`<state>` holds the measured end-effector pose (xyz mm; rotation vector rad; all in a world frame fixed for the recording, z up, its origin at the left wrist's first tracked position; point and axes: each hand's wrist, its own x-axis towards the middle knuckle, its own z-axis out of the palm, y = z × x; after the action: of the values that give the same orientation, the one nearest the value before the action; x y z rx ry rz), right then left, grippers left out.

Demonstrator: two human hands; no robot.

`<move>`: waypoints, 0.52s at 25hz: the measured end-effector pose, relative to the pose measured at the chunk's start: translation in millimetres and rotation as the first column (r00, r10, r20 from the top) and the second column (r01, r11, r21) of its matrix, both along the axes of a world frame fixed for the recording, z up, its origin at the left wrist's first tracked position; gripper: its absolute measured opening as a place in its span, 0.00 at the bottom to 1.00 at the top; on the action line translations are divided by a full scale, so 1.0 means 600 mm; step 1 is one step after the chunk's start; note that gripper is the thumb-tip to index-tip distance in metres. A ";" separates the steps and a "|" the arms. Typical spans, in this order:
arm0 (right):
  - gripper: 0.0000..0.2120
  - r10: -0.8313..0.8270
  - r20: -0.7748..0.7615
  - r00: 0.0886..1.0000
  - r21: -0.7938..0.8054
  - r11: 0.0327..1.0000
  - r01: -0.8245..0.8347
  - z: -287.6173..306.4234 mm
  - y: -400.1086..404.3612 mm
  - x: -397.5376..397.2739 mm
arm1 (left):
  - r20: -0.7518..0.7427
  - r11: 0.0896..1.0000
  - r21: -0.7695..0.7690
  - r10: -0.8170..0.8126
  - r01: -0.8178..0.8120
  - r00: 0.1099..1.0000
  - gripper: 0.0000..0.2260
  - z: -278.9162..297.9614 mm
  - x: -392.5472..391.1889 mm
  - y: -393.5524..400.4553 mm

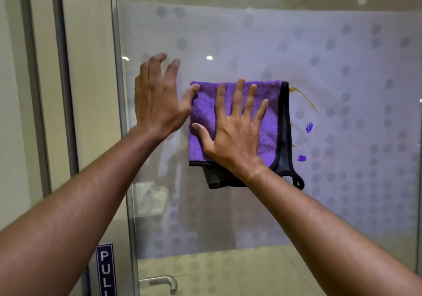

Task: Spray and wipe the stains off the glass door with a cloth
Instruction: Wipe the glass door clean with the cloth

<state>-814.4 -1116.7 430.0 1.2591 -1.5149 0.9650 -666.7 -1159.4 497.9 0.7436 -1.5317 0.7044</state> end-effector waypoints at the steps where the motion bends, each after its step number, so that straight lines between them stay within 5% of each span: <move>1: 0.42 0.001 -0.020 1.000 -0.031 1.000 -0.001 -0.003 -0.007 0.000 | 0.013 1.000 -0.003 0.024 -0.024 1.000 0.29 -0.006 0.008 -0.010; 5: 0.31 0.044 -0.061 0.997 -0.149 0.987 -0.052 -0.007 -0.029 0.006 | 0.074 0.998 0.048 0.042 -0.046 0.996 0.31 -0.030 0.024 -0.042; 10: 0.37 0.044 -0.034 0.998 -0.188 0.981 -0.050 -0.015 -0.037 0.018 | 0.094 0.997 0.007 0.078 -0.079 0.993 0.31 -0.036 0.019 -0.052; 13: 0.27 0.077 -0.110 0.991 -0.315 0.943 -0.108 -0.008 -0.052 0.010 | 0.071 0.996 -0.004 0.091 -0.091 0.993 0.31 -0.036 0.017 -0.054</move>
<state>-808.6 -1148.0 425.2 1.1304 -1.1765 1.1440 -656.7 -1192.0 476.2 0.7989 -1.5700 0.8065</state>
